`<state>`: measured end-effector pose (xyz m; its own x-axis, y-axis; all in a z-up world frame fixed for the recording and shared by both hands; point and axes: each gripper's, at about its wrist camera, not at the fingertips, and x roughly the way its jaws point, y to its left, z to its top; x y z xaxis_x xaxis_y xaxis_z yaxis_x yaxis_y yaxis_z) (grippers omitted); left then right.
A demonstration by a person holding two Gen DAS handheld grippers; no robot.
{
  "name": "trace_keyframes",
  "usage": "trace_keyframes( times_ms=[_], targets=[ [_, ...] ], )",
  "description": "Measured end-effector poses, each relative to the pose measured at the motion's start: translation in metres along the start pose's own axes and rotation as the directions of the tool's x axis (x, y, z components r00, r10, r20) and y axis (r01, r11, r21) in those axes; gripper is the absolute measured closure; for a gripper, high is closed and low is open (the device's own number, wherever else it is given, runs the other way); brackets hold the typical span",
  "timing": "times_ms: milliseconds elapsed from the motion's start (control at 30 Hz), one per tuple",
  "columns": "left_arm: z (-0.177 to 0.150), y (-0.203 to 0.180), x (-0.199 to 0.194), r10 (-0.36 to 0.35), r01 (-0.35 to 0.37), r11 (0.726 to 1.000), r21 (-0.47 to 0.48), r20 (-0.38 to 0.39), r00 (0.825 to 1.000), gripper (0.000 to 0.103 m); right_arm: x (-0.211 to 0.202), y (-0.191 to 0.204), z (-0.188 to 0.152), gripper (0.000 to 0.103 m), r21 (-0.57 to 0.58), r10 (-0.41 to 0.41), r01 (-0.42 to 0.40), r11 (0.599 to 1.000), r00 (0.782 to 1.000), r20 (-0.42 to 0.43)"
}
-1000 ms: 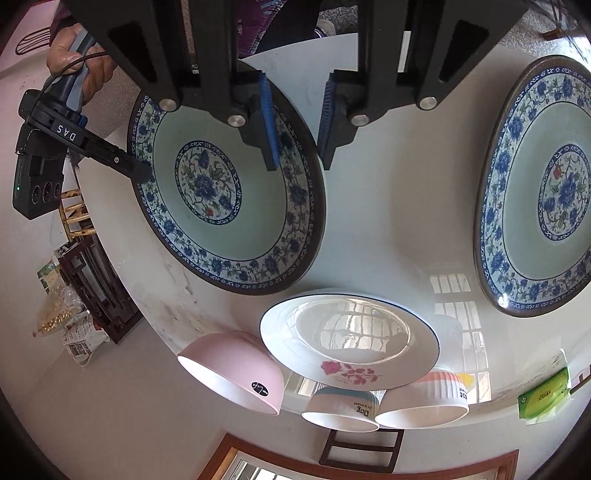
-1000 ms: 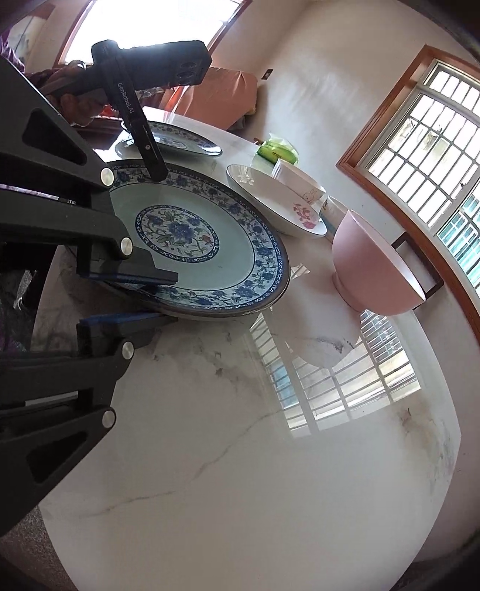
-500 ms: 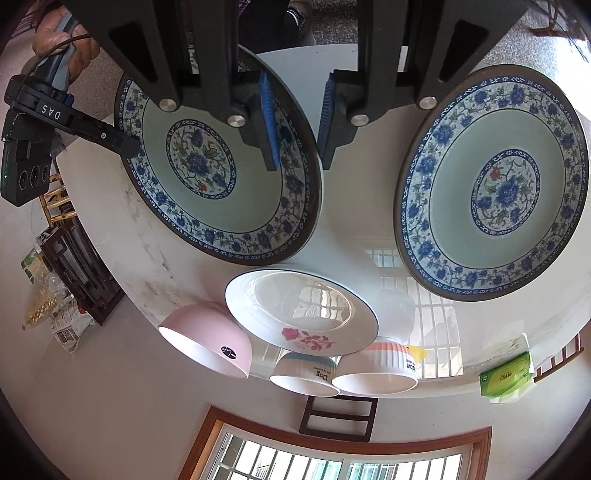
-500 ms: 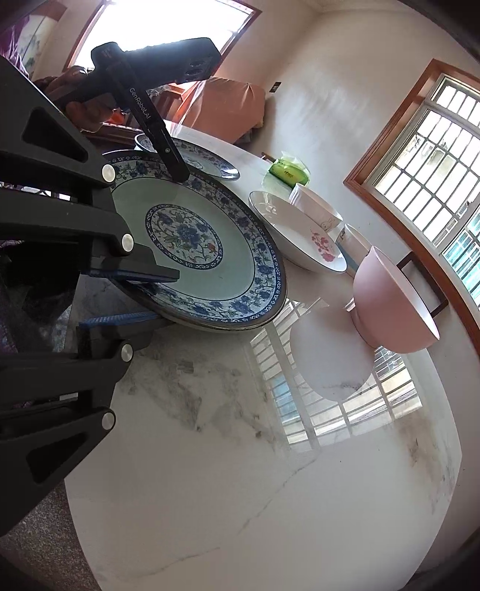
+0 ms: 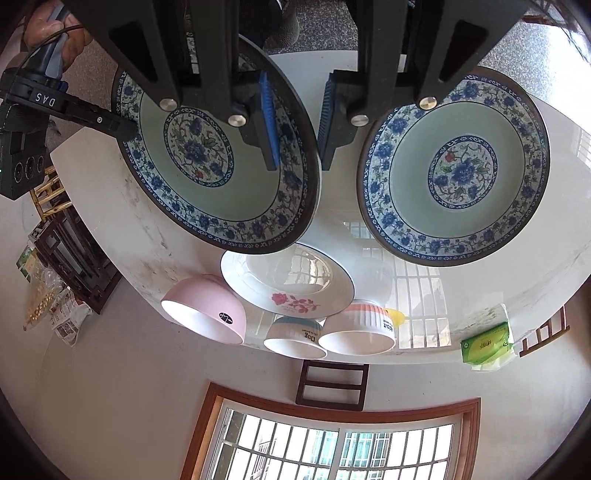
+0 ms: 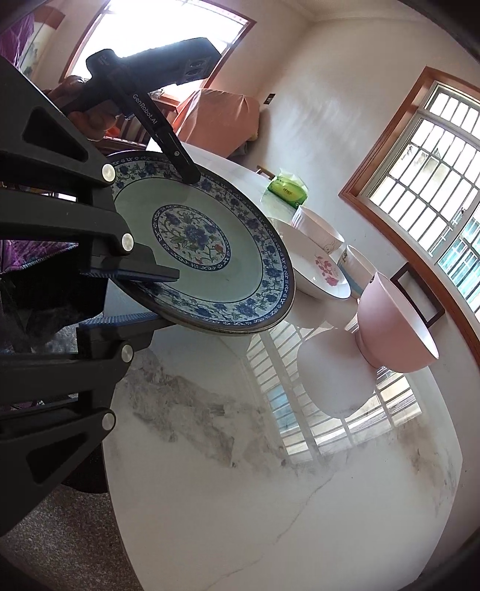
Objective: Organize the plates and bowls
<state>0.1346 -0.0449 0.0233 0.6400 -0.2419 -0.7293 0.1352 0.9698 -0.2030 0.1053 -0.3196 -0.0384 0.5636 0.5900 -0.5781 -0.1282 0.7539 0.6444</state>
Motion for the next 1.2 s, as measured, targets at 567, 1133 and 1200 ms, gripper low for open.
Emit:
trace_keyframes(
  times_ms=[567, 1133, 1200],
  targets=[
    [0.003, 0.089, -0.024, 0.095, -0.09, 0.986, -0.143, 0.032, 0.995, 0.082, 0.065, 0.058, 0.02, 0.086, -0.101, 0.049, -0.057, 0.993, 0.996, -0.077],
    [-0.002, 0.163, -0.036, 0.161, -0.144, 0.954, -0.264, 0.04, 0.986, 0.081, 0.135, 0.121, 0.028, 0.086, -0.226, 0.025, -0.058, 0.972, 0.989, -0.149],
    [-0.003, 0.168, -0.037, 0.17, -0.153, 0.95, -0.271, 0.041, 0.985, 0.081, 0.137, 0.127, 0.028, 0.086, -0.242, 0.02, -0.056, 0.969, 0.989, -0.148]
  ],
)
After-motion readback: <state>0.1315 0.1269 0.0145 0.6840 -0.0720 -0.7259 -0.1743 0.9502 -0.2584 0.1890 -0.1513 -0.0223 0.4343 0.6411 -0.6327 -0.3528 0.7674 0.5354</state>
